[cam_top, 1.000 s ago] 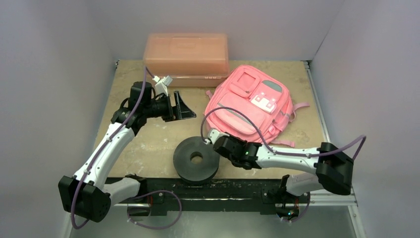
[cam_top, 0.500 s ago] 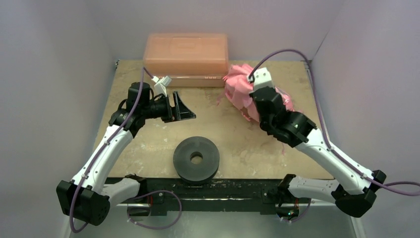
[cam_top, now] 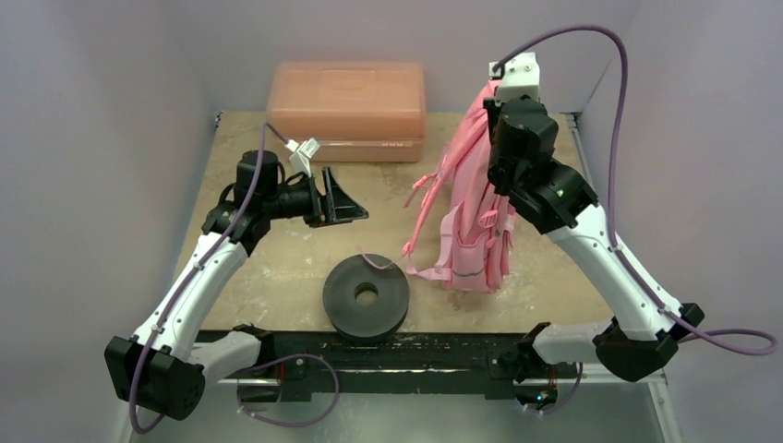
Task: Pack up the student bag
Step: Adjust the student bag at the center of the board.
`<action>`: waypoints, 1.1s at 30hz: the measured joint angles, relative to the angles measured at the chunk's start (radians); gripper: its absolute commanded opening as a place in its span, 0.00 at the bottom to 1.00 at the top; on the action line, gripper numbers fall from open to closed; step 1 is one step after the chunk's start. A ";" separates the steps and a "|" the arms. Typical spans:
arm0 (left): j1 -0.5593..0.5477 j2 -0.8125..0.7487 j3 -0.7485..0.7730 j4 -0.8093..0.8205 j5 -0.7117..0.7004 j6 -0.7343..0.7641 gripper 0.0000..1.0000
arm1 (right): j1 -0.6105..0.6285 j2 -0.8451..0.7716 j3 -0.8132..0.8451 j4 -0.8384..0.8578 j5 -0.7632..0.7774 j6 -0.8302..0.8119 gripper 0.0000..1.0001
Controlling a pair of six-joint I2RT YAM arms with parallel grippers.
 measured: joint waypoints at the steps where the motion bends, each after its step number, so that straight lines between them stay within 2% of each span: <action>1: 0.000 0.000 0.000 0.014 0.010 -0.012 0.79 | 0.001 -0.021 -0.039 0.032 -0.007 0.006 0.00; 8: -0.042 0.042 0.000 0.133 0.060 -0.090 0.79 | -0.001 -0.233 -0.314 0.179 0.021 0.037 0.00; 14: -0.175 0.154 0.032 0.222 0.071 -0.142 0.79 | -0.004 -0.406 -0.452 0.113 0.042 0.173 0.00; 17: -0.216 0.224 0.058 0.308 0.077 -0.192 0.79 | -0.006 -0.473 -0.499 0.096 0.003 0.225 0.01; 18: -0.220 0.241 0.062 0.337 0.079 -0.206 0.79 | -0.006 -0.491 -0.509 0.089 -0.020 0.243 0.07; 22: -0.231 0.328 0.097 0.486 0.080 -0.290 0.79 | -0.007 -0.544 -0.534 0.061 -0.093 0.312 0.44; 25: -0.248 0.394 0.134 0.580 0.081 -0.347 0.79 | -0.011 -0.579 -0.556 0.039 -0.179 0.326 0.62; 31: -0.309 0.532 0.203 0.727 0.081 -0.444 0.78 | -0.013 -0.581 -0.540 0.016 -0.318 0.335 0.82; 33: -0.330 0.567 0.222 0.749 0.081 -0.464 0.77 | -0.013 -0.563 -0.504 -0.012 -0.347 0.331 0.83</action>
